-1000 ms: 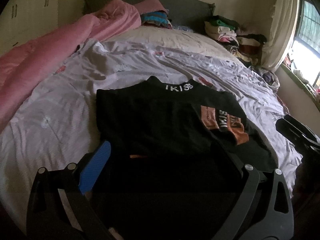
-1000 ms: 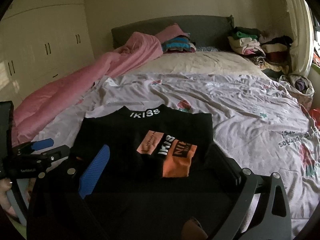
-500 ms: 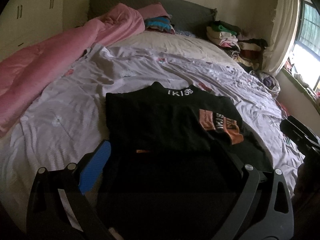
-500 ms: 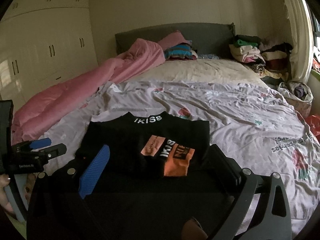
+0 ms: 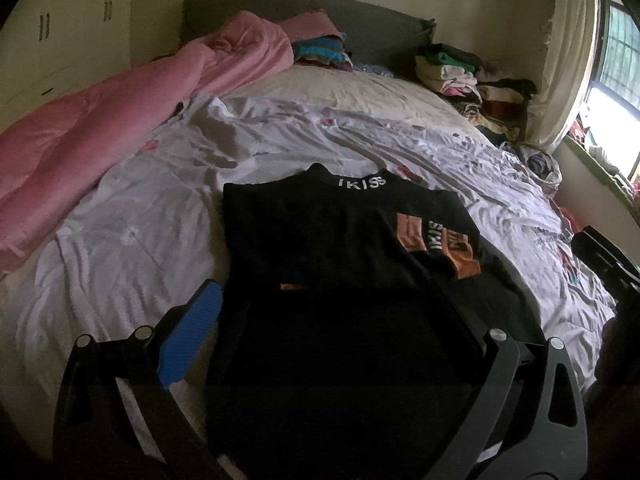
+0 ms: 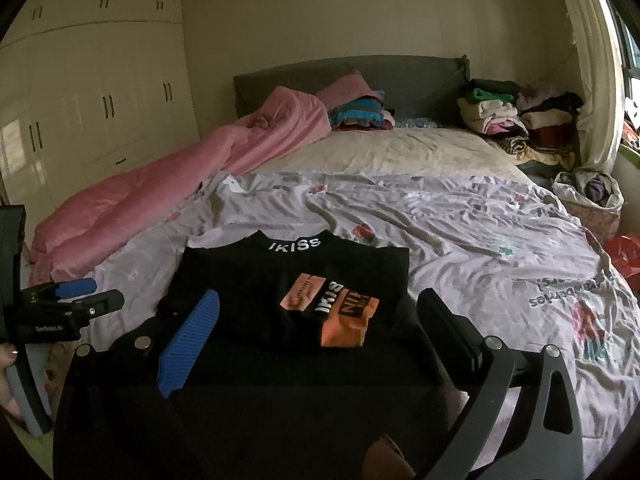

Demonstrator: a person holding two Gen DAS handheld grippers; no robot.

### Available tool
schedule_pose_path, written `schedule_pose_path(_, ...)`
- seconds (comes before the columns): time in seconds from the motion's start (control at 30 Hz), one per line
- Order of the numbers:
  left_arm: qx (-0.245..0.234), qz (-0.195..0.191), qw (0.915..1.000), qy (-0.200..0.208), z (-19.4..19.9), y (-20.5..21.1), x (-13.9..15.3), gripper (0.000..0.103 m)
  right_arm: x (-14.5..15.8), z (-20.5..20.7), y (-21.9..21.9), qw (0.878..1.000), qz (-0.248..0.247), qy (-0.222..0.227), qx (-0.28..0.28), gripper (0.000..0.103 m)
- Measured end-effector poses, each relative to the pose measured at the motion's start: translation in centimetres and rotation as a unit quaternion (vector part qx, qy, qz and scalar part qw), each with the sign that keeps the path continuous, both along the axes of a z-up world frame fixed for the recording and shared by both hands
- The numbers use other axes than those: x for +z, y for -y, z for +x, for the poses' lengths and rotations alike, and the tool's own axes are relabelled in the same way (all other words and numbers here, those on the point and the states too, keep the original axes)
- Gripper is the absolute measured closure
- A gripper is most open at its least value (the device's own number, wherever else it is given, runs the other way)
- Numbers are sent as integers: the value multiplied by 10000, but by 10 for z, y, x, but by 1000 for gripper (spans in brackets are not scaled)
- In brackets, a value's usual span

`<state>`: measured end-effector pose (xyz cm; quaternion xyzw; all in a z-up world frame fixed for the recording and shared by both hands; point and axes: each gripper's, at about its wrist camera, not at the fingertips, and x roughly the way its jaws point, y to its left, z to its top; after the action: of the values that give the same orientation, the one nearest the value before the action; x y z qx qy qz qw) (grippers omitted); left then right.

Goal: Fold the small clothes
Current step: 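Move both tools down to the hem of the black sweatshirt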

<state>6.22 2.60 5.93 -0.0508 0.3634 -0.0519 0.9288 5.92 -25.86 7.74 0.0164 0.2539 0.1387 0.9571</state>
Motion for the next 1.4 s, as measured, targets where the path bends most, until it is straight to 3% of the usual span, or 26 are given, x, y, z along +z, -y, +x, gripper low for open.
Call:
schedule_pose_path(0.9,295,113,9991,-270,-38,-20,-6,10,-15,-33,13,9996,-149,-196,143,5)
schedule_pose_path(1.4,514,462,9954,-670,-60,-31,-29,10,-37,-43,33,9982,-339,-490,61,4)
